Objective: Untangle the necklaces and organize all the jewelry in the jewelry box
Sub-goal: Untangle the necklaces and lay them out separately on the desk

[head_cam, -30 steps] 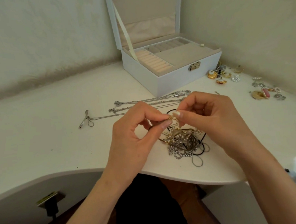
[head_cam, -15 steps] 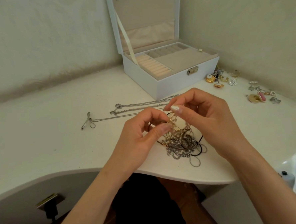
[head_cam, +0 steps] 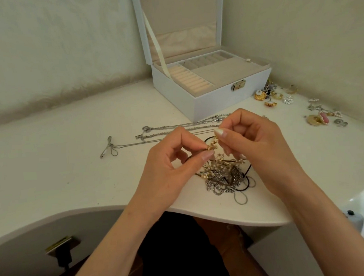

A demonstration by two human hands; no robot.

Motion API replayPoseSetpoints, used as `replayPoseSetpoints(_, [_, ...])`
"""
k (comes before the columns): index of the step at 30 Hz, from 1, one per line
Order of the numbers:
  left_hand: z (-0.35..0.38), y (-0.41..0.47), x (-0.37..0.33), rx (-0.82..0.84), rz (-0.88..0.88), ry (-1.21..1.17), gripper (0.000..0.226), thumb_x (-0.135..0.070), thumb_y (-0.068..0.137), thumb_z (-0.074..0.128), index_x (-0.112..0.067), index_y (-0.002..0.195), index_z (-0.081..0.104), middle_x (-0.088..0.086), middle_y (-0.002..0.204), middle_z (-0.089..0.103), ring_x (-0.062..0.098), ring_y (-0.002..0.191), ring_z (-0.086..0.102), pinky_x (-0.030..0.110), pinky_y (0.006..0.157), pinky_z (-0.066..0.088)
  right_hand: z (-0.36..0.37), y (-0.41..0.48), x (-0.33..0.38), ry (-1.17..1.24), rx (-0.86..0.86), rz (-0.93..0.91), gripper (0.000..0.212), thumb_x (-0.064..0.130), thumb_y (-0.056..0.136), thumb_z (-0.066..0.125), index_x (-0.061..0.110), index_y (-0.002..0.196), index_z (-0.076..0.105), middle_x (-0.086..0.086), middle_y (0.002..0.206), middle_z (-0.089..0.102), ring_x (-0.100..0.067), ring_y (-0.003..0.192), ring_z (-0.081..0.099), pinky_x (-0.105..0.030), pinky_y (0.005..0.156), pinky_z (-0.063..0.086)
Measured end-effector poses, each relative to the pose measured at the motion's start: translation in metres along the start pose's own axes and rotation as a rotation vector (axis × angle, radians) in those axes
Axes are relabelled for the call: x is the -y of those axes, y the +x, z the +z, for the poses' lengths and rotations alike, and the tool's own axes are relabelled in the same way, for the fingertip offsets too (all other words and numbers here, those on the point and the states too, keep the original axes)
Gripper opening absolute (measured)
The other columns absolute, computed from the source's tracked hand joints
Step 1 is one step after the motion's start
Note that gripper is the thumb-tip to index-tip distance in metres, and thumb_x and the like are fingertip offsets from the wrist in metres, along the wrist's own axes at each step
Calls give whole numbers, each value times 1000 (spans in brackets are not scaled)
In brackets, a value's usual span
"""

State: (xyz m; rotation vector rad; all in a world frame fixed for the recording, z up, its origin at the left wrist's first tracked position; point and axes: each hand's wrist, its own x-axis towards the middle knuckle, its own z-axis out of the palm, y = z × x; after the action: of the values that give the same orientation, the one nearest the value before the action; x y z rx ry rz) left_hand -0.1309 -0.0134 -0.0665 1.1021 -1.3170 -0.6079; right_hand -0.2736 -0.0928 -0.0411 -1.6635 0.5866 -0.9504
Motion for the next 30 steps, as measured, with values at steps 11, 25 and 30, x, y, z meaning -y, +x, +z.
replayPoseSetpoints(11, [-4, 2, 0, -9, -26, -168, 10, -15, 79, 69, -15, 80, 58, -5, 76, 65, 12, 74, 63, 25, 72, 50, 2, -1, 4, -33, 40, 25, 8, 9, 80, 66, 7, 75, 59, 5, 53, 57, 0, 46, 48, -8, 50, 36])
replayPoseSetpoints(25, [-5, 5, 1, 92, -131, -217, 9, -9, 82, 53, -12, 88, 59, -5, 70, 67, 2, 68, 60, 11, 64, 42, -4, -1, -5, -134, 65, -80, 11, 16, 73, 69, 25, 78, 68, -17, 77, 57, -31, 67, 48, -37, 62, 40])
replayPoseSetpoints(30, [-7, 8, 1, 117, -151, -215, 9, -9, 84, 49, -11, 89, 56, -8, 65, 62, 2, 64, 55, 13, 61, 41, -3, -1, -7, -153, 40, -107, 6, 20, 69, 75, 23, 72, 71, -11, 70, 55, -25, 67, 48, -35, 62, 40])
